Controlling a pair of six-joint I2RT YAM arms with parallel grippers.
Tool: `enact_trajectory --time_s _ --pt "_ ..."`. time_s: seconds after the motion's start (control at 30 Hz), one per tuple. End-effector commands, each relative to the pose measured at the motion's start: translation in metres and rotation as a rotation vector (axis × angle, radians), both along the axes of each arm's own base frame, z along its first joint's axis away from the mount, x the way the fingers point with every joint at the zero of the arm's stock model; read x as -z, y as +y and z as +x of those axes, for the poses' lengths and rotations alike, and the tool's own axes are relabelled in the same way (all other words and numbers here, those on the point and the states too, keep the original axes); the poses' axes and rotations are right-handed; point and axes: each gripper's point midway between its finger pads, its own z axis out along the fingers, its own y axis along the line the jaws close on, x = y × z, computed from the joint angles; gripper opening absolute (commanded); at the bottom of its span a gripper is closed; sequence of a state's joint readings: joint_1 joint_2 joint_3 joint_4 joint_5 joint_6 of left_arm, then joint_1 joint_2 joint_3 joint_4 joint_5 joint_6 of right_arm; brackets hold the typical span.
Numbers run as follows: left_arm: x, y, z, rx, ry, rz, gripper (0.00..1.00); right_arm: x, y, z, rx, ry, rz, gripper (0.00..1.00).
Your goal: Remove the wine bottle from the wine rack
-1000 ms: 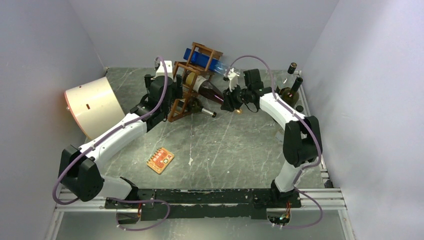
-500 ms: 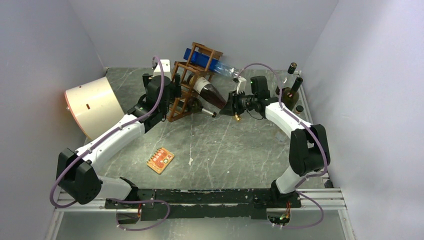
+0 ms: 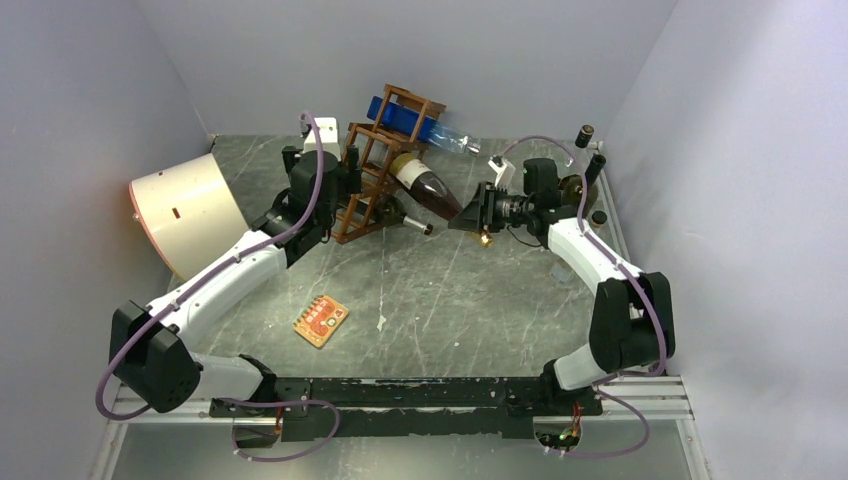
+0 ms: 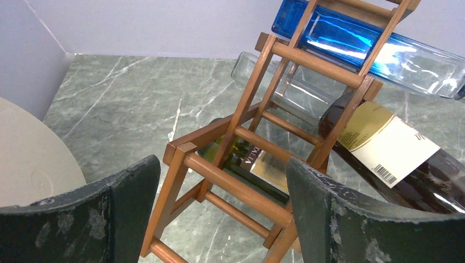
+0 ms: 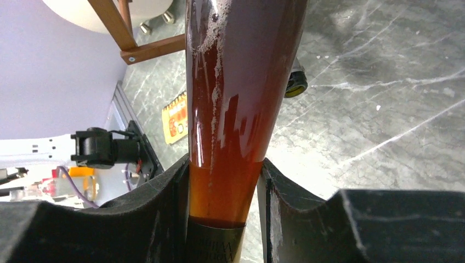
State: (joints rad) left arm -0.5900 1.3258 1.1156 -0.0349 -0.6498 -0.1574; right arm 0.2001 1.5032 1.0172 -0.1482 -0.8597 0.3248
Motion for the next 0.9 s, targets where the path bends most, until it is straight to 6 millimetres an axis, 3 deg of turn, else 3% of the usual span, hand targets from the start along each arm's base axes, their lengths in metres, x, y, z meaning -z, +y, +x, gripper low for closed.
enact_trajectory --time_s 0.0,0.23,0.53,0.73,0.87 --pt "-0.023 0.002 -0.001 0.005 -0.056 -0.038 0.88 -0.110 0.005 0.006 -0.061 -0.400 0.164 0.00" --pt "-0.025 0.002 -0.002 0.005 -0.062 -0.041 0.88 -0.130 0.005 -0.007 -0.050 -0.389 0.231 0.00" --pt "-0.035 -0.001 -0.006 0.042 -0.083 -0.067 0.92 -0.123 0.000 -0.024 -0.016 -0.311 0.231 0.00" --pt "-0.046 -0.009 -0.013 0.106 -0.113 -0.097 1.00 -0.133 -0.005 -0.037 0.011 -0.290 0.215 0.00" --pt "-0.054 -0.012 -0.017 0.139 -0.132 -0.116 0.99 -0.134 -0.008 -0.047 0.017 -0.261 0.226 0.00"
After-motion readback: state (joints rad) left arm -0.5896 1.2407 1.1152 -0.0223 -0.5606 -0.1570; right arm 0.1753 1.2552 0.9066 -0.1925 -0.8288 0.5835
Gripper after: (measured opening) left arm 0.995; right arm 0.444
